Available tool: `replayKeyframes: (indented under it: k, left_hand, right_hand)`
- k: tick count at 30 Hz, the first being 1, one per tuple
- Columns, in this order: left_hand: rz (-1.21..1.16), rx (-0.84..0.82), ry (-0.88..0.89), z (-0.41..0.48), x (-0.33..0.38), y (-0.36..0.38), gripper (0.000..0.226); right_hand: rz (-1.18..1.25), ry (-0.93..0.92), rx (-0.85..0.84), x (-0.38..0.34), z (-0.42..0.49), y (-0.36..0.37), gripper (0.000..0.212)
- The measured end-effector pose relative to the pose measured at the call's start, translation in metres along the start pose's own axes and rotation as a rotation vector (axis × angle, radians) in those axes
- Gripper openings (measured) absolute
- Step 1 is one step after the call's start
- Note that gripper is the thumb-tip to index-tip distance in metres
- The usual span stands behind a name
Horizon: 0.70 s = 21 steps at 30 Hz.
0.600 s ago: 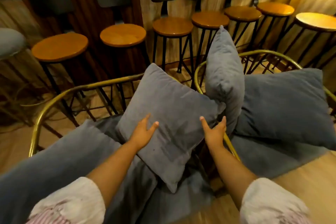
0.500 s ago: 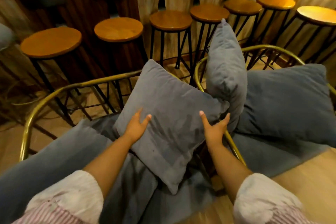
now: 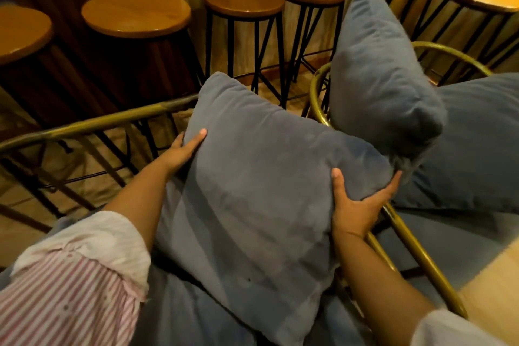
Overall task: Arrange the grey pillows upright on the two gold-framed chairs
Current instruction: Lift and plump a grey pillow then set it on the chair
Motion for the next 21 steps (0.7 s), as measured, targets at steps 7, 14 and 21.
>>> replayKeyframes:
  k: [7, 14, 21]
  left_hand:
    - [-0.007, -0.102, -0.099, 0.02, -0.019, -0.002, 0.116]
    - [-0.264, 0.154, -0.038, -0.044, -0.009, -0.018, 0.107]
    - [-0.358, 0.27, 0.115, -0.128, 0.022, -0.051, 0.088]
  right_hand:
    - [-0.085, 0.111, -0.006, 0.01, 0.002, 0.006, 0.125]
    - [0.033, 0.157, -0.121, -0.015, -0.016, -0.014, 0.093]
    - [0.156, 0.166, -0.108, -0.074, -0.048, -0.06, 0.097]
Point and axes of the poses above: each hand's wrist, its own z-axis towards the middle knuckle, its own y-axis out of the palm, x = y × z, the point moved 5 cm from there along z, towards the middle knuckle, and after that the axes turned 7 degrees about -z, right-handed, at the moved point
